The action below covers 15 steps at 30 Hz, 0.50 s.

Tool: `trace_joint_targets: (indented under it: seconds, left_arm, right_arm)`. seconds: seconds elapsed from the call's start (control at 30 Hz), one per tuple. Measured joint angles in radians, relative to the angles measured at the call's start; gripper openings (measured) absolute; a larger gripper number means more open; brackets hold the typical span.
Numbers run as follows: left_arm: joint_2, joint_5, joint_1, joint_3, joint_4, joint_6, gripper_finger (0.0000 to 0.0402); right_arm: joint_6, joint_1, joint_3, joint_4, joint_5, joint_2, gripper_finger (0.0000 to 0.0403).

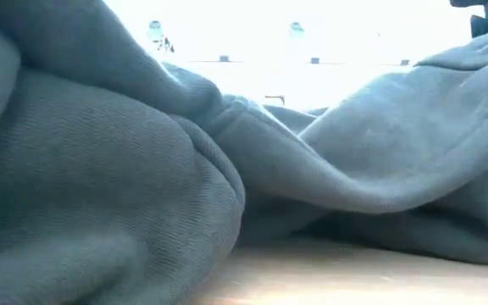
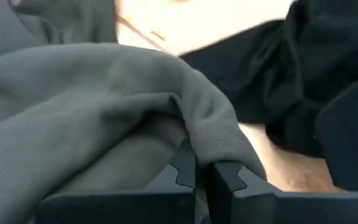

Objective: Sort clothes
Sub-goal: Put the black hoodie into the white laundry bin

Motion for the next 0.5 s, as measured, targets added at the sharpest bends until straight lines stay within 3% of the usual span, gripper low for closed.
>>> trace_joint_targets:
  seconds: [0.17, 0.27, 0.4, 0.5]
  left_arm:
    - [0.0, 0.124, 0.044, -0.083, 0.282, 0.217, 0.0014]
    - [0.001, 0.253, 0.086, -0.121, 0.413, 0.376, 0.0038]
    - [0.0, 0.372, 0.155, -0.126, 0.387, 0.471, 0.0086]
    - [0.0, 0.441, 0.198, -0.101, 0.279, 0.493, 0.0125]
  right_arm:
    - [0.017, 0.0, -0.042, 0.041, -0.022, -0.005, 0.0]
    - [0.006, -0.001, -0.042, 0.062, -0.021, -0.005, 0.0]
    - [-0.004, -0.001, -0.042, 0.074, -0.019, -0.007, 0.0002]
    - [-0.009, -0.001, -0.042, 0.074, -0.02, -0.007, 0.0002]
